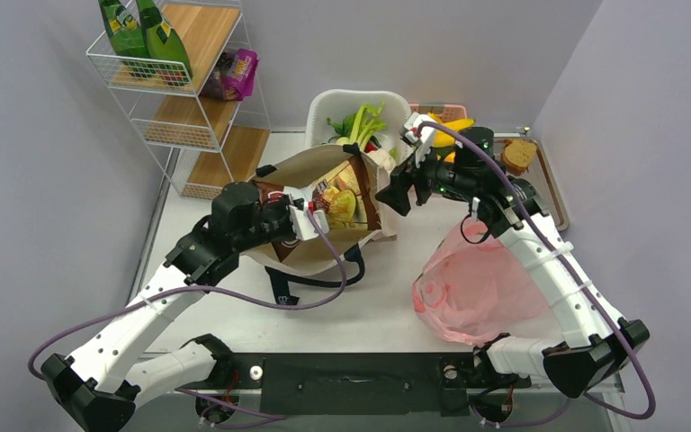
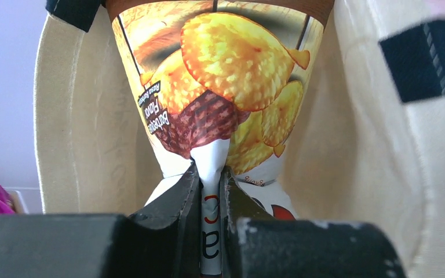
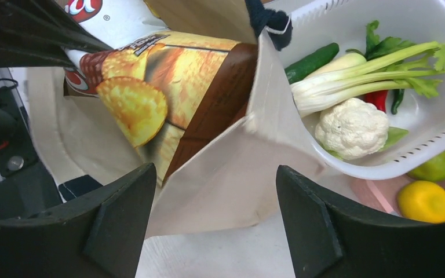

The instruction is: Untie the knot of the grocery bags and take out the mixed food

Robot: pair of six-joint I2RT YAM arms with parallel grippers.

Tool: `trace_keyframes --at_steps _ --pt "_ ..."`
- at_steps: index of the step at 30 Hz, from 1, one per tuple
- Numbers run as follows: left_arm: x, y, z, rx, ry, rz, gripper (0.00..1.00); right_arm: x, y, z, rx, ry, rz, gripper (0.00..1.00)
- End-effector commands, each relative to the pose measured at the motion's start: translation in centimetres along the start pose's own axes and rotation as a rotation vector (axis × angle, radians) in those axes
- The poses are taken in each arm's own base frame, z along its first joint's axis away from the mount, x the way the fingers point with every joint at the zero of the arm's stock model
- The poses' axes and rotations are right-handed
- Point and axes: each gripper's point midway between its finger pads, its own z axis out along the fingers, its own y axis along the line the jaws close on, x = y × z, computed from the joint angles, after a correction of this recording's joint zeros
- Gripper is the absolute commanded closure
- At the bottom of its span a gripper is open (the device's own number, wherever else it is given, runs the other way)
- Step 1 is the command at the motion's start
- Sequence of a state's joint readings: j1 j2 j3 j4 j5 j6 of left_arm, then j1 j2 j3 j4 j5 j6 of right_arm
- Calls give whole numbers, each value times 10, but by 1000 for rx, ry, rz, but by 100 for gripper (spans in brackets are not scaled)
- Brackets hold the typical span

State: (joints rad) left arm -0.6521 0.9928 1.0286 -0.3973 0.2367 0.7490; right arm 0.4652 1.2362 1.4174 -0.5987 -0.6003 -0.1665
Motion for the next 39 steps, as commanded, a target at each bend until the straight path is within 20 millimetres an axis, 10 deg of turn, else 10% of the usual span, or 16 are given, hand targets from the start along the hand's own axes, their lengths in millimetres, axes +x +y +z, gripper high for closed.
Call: trace_keyframes --at_steps 1,7,23,35,39 --pt "-58 30 -25 -21 -175 211 100 -24 4 10 -45 -56 108 30" --pt "-33 -18 -33 261 -75 203 100 -18 -6 13 4 -41 118 35" --pt "17 -10 -20 269 182 197 100 -17 -16 19 28 -32 121 39" --pt "-5 18 -7 246 134 177 100 -13 0 37 -89 23 50 33" --pt "-19 24 -15 256 111 171 100 14 -30 49 31 117 6 53"
